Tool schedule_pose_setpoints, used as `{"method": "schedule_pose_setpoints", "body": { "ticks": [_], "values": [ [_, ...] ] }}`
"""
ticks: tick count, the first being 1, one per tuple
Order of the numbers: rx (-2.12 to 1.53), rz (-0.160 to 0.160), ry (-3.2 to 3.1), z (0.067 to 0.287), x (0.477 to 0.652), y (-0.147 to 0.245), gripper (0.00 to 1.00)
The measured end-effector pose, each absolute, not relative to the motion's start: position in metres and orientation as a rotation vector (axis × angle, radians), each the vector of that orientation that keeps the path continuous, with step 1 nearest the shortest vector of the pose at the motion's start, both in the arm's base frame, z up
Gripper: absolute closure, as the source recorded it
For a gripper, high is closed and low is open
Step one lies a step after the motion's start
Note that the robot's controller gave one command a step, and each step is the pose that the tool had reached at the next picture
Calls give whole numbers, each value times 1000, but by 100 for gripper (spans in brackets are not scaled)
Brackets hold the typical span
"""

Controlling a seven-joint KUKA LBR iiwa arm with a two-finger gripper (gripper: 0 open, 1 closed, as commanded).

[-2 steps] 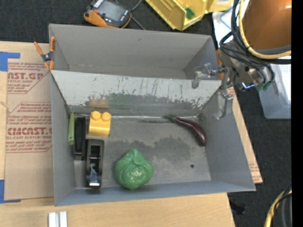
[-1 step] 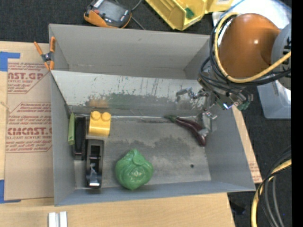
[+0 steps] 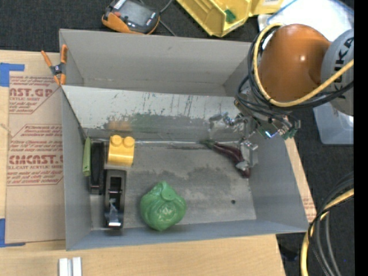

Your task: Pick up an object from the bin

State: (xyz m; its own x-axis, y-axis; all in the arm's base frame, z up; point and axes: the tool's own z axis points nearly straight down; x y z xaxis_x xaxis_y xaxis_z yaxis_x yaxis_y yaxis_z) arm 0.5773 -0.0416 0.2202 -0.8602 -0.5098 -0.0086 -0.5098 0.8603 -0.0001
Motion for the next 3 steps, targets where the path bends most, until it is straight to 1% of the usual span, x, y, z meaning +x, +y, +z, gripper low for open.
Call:
{"method": "schedule_pose_setpoints", "body": {
  "ticks": [1, 2, 3],
  "values": [
    [-847, 5, 3017, 197, 547, -59, 0],
    [-861, 8, 3006, 193, 512, -47, 0],
    [-994, 3, 2961, 187, 574, -71, 100]
  ]
}}
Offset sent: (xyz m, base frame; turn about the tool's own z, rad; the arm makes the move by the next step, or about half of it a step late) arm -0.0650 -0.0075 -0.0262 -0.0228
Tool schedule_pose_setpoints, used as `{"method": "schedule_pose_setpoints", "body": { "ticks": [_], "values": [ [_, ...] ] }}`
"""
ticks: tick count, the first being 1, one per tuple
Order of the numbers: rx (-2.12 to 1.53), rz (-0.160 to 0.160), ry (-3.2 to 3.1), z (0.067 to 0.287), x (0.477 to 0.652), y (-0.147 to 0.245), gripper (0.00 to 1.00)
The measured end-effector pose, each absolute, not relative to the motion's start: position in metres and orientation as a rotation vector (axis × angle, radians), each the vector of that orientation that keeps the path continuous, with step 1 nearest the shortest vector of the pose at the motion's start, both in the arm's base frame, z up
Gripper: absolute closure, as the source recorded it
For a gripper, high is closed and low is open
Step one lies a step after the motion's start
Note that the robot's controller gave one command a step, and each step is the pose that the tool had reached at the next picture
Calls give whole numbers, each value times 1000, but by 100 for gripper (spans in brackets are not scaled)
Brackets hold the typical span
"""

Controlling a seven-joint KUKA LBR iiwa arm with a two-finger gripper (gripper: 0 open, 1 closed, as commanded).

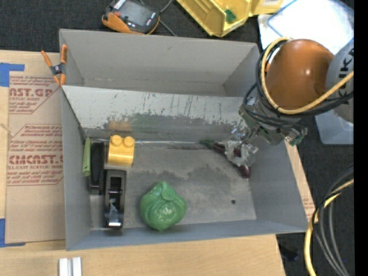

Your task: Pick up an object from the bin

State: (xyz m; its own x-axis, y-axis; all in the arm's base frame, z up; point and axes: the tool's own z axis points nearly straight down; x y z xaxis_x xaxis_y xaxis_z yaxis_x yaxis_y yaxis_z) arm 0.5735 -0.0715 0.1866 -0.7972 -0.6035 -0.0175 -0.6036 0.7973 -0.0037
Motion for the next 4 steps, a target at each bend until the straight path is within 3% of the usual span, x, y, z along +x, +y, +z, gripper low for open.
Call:
{"method": "schedule_pose_setpoints", "body": {
  "ticks": [1, 2, 4],
  "values": [
    [-996, 4, 2961, 187, 574, -71, 100],
    [-1261, 1, 2856, 166, 586, -91, 100],
    [-1335, -2, 2819, 156, 583, -103, 100]
  ]
}}
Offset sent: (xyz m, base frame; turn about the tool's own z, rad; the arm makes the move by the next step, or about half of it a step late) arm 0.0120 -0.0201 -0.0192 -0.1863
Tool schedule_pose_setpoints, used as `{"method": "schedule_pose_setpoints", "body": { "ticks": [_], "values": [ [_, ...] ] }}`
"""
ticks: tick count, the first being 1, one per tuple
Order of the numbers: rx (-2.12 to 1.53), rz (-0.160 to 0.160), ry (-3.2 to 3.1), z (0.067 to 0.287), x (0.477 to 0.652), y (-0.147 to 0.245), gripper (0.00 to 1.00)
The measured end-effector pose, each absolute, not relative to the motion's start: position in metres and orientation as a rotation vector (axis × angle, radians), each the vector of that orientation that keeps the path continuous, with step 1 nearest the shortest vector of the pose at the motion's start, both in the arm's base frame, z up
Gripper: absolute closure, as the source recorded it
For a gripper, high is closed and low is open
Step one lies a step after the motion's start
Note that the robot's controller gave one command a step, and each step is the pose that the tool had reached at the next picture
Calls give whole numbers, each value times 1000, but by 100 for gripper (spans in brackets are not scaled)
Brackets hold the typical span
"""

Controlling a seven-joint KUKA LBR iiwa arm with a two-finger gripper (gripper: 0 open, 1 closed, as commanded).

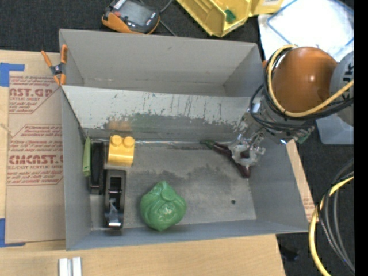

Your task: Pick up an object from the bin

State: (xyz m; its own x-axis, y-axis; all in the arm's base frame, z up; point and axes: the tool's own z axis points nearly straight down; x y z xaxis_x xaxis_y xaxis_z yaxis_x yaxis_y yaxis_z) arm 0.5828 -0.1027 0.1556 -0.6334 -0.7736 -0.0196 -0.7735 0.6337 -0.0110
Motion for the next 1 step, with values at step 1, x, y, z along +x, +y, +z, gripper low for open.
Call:
{"method": "schedule_pose_setpoints", "body": {
  "ticks": [1],
  "values": [
    [-1474, -5, 2748, 141, 583, -99, 100]
  ]
}}
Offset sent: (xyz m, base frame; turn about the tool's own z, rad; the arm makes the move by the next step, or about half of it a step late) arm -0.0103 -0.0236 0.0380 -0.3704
